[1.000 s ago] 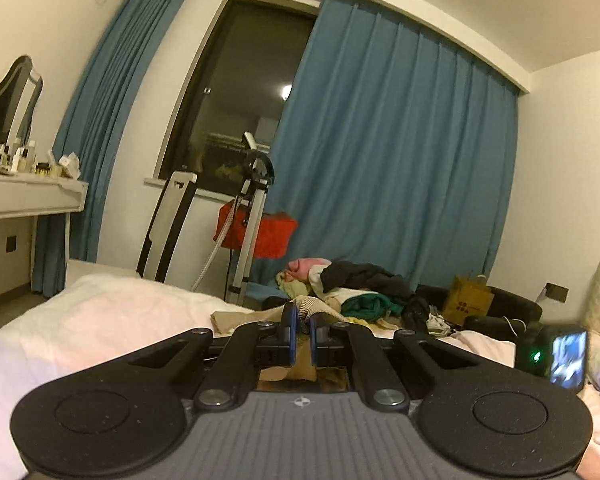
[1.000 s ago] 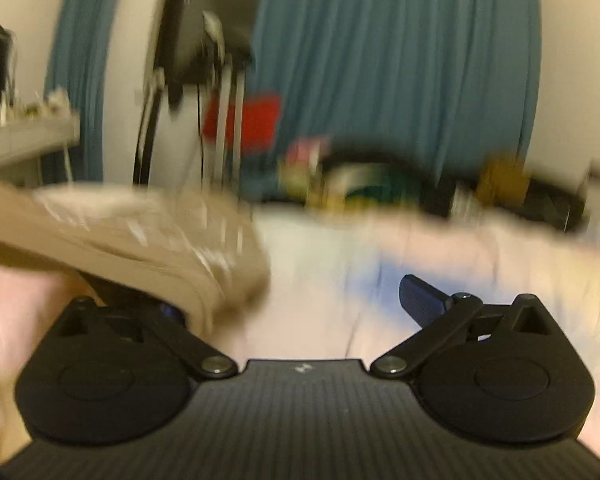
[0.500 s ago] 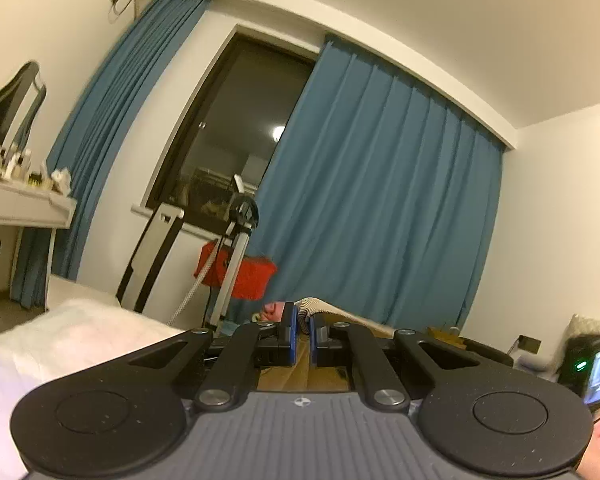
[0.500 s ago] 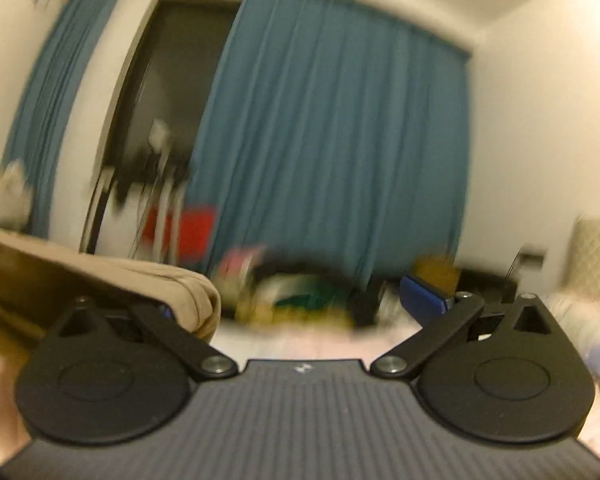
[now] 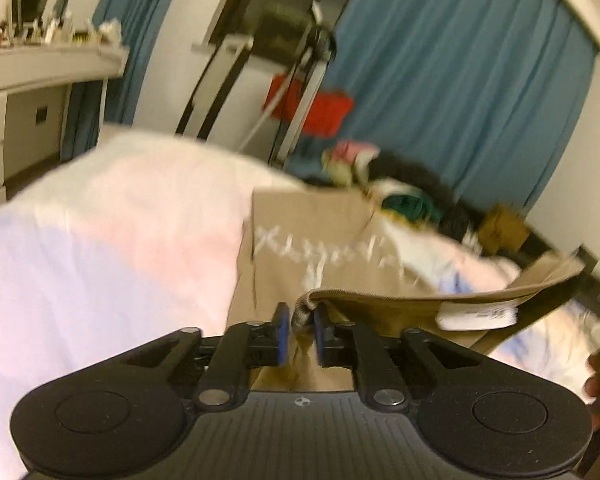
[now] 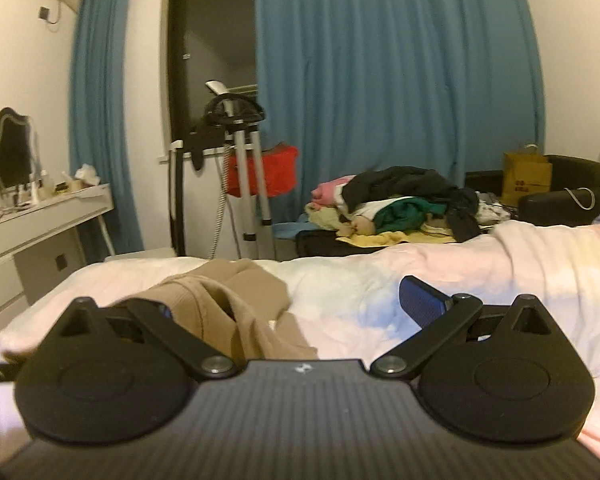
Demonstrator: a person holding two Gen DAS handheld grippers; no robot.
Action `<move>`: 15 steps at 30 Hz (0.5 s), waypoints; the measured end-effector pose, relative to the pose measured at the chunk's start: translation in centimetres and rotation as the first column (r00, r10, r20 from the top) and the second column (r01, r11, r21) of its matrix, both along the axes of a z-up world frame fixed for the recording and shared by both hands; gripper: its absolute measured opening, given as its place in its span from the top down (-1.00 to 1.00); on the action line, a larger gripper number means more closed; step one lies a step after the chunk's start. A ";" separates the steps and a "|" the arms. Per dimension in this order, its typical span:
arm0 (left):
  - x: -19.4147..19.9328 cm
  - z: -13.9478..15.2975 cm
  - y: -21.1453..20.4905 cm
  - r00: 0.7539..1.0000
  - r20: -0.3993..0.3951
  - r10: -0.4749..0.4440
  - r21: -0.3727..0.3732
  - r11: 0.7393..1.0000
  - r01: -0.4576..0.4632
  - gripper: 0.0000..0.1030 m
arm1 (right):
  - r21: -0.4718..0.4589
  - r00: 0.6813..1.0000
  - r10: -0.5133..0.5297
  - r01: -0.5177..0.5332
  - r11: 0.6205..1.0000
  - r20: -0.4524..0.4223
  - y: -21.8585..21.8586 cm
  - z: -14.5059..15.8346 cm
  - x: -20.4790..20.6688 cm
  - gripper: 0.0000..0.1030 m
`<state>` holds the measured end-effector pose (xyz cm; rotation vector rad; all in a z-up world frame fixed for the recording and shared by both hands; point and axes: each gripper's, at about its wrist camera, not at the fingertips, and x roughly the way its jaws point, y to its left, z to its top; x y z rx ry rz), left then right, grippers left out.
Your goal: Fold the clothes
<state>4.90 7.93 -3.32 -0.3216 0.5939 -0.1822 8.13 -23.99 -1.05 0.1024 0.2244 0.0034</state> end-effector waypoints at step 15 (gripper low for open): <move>3.1 -1.2 -3.9 1.000 0.011 0.019 0.042 0.999 -0.020 -0.32 | 0.007 0.998 0.046 -0.046 0.999 0.035 1.4 0.9 -1.1 -1.00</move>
